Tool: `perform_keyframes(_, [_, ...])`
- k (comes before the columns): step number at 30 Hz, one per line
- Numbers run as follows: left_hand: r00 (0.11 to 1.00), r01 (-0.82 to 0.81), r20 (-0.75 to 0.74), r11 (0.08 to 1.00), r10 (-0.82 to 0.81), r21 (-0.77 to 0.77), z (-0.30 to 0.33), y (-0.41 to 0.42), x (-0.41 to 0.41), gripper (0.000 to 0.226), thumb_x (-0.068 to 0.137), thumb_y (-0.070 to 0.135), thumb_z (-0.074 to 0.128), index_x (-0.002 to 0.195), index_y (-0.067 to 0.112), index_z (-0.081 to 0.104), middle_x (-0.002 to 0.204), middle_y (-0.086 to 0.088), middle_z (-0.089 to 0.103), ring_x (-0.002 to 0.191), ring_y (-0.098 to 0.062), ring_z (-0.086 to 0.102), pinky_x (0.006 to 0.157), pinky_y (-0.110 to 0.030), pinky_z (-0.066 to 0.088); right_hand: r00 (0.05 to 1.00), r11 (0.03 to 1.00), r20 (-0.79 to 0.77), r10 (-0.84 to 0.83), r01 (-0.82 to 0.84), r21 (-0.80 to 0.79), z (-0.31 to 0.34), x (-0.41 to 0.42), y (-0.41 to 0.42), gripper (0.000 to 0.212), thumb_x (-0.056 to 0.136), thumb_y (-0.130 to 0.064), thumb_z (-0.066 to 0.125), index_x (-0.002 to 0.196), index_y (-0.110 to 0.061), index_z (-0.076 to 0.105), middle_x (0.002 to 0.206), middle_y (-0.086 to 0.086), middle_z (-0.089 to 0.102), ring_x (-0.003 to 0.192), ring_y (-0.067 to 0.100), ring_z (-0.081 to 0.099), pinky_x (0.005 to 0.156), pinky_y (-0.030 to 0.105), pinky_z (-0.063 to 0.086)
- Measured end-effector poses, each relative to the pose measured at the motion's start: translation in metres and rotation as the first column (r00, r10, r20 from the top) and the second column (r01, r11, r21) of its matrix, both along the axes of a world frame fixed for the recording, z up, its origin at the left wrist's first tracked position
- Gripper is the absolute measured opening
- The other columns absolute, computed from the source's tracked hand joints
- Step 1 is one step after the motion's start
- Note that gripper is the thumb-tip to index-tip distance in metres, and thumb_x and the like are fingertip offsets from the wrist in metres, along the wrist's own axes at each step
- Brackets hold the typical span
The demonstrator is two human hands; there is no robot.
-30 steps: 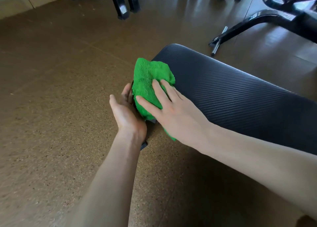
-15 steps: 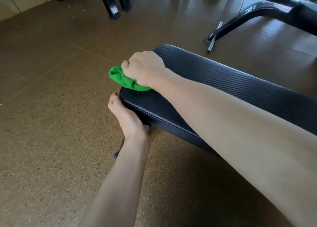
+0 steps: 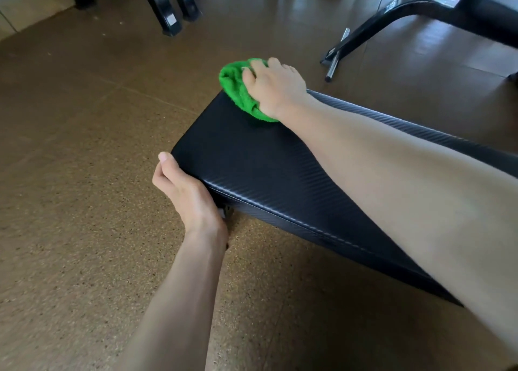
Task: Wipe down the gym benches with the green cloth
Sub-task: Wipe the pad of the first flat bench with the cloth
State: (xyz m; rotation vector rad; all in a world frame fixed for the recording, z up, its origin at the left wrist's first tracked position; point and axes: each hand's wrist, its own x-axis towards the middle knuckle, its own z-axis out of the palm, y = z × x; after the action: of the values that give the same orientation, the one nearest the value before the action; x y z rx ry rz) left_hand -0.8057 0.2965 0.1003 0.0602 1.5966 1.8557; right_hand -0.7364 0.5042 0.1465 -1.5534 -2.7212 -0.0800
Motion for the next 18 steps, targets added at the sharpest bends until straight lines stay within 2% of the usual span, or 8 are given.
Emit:
perform_keyframes(3, [1.0,0.002,-0.014,1.0,-0.003,-0.019,-0.001,0.001,0.001,0.033,0.106,0.062,0.031,0.129,0.039,0.036,0.121,0.018,0.053,0.108,-0.003,0.055,0.08,-0.026,0.044,0.994,0.993,0.006,-0.112,0.112,-0.035,-0.004,0.035,0.002,0.072,0.09,-0.042,0.017,0.154,-0.016,0.036,0.145,0.017,0.049,0.13,0.042,0.047,0.108,0.052,0.035])
perform_keyframes(5, [0.999,0.012,-0.044,0.999,-0.014,-0.039,-0.001,-0.001,0.0,0.033,0.106,0.062,0.03,0.129,0.04,0.035,0.12,0.02,0.052,0.107,-0.001,0.053,0.079,-0.025,0.042,0.984,0.983,0.024,-0.179,0.18,-0.043,-0.004,0.062,-0.004,0.09,0.075,-0.042,0.002,0.153,-0.015,0.036,0.143,0.019,0.049,0.13,0.044,0.046,0.108,0.053,0.034])
perform_keyframes(8, [0.999,0.023,-0.034,0.999,-0.024,-0.04,0.002,-0.003,0.001,0.033,0.106,0.061,0.031,0.132,0.041,0.034,0.12,0.021,0.051,0.106,0.0,0.053,0.076,-0.024,0.041,0.962,0.962,0.049,-0.268,0.27,-0.037,-0.009,0.112,-0.018,0.094,0.073,-0.041,-0.008,0.149,-0.012,0.038,0.141,0.021,0.048,0.127,0.044,0.046,0.106,0.055,0.034])
perform_keyframes(11, [1.0,0.02,-0.02,0.999,-0.021,-0.041,0.005,-0.006,0.004,0.033,0.107,0.06,0.031,0.133,0.04,0.034,0.12,0.021,0.052,0.105,0.0,0.053,0.075,-0.023,0.042,0.937,0.938,0.063,-0.343,0.345,-0.023,-0.011,0.163,-0.041,0.084,0.079,-0.041,-0.004,0.145,-0.011,0.039,0.139,0.022,0.048,0.124,0.045,0.047,0.105,0.055,0.036])
perform_keyframes(14, [1.0,0.028,-0.006,0.998,-0.029,-0.051,0.005,-0.006,0.004,0.036,0.105,0.063,0.032,0.134,0.042,0.037,0.126,0.017,0.054,0.11,-0.004,0.055,0.075,-0.025,0.043,0.904,0.904,0.011,-0.428,0.428,-0.016,-0.006,0.191,-0.064,0.062,0.1,-0.036,0.005,0.147,-0.01,0.037,0.139,0.026,0.048,0.13,0.045,0.044,0.112,0.054,0.031])
perform_keyframes(16, [0.999,0.038,0.031,0.998,-0.037,-0.04,0.004,-0.004,0.003,0.039,0.103,0.066,0.034,0.133,0.043,0.041,0.131,0.014,0.056,0.115,-0.008,0.058,0.078,-0.027,0.046,0.89,0.89,-0.04,-0.454,0.453,-0.046,-0.001,0.19,-0.071,0.055,0.109,-0.039,0.016,0.152,-0.01,0.034,0.149,0.027,0.042,0.141,0.044,0.036,0.121,0.052,0.022])
perform_keyframes(18, [0.999,0.035,0.036,0.999,-0.034,-0.03,0.002,-0.002,0.003,0.037,0.102,0.066,0.036,0.129,0.042,0.045,0.132,0.012,0.058,0.116,-0.011,0.06,0.082,-0.029,0.049,0.885,0.884,-0.059,-0.463,0.456,-0.105,0.005,0.172,-0.073,0.06,0.11,-0.044,0.015,0.157,-0.01,0.029,0.161,0.026,0.028,0.153,0.042,0.02,0.126,0.05,0.012])
